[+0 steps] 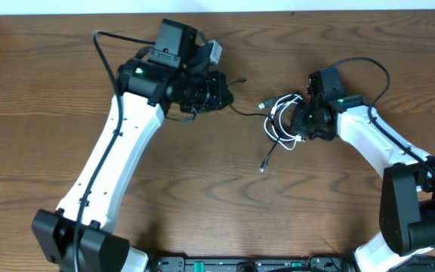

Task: Untangle cables

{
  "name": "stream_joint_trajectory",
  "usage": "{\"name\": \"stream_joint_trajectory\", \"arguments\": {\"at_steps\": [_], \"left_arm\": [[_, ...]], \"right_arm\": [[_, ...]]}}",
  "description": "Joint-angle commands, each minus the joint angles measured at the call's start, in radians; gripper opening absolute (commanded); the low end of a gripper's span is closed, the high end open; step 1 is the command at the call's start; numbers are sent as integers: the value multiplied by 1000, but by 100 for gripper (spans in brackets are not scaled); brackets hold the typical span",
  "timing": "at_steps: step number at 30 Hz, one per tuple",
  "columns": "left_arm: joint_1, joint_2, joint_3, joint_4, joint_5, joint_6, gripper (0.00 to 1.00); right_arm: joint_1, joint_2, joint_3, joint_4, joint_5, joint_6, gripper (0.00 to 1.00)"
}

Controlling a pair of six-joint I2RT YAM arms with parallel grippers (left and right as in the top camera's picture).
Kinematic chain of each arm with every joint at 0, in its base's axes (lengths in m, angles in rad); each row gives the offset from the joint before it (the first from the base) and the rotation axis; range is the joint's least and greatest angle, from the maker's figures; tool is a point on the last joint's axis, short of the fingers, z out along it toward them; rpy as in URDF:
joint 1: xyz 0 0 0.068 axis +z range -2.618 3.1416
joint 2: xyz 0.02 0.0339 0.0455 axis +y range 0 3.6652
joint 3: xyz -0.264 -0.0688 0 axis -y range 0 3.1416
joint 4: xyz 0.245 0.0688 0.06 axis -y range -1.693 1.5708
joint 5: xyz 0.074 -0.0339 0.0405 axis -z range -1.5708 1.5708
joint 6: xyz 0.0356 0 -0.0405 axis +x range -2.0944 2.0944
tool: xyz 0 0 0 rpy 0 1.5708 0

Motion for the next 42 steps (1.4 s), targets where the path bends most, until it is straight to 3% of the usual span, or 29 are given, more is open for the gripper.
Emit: {"name": "stream_joint_trajectory", "arguments": {"at_steps": [1,4,6,14,17,25,39,42], "left_arm": [[-17,34,2,-31,-109,21,14],[-31,53,2,-36,-109,49,43],[-40,65,2,-36,-106,91,56],[0,2,6,115,105,213,61],[2,-19,6,169,154,216,70],[-82,58,4,76,154,370,69],[-149,247,4,174,162,360,66],[-170,273,4,227,161,333,60]], "right_arm": [[-6,6,16,0,-78,-82,1],[-6,-10,16,12,-174,-179,1],[-6,-31,17,16,-238,-256,1],[-6,-135,17,-42,-269,-412,1],[-6,-154,17,-50,-277,-416,1],[-4,-154,17,-80,-331,-446,1],[-4,-154,16,-90,-331,-446,1],[-4,-154,16,-91,-330,-446,1]]}}
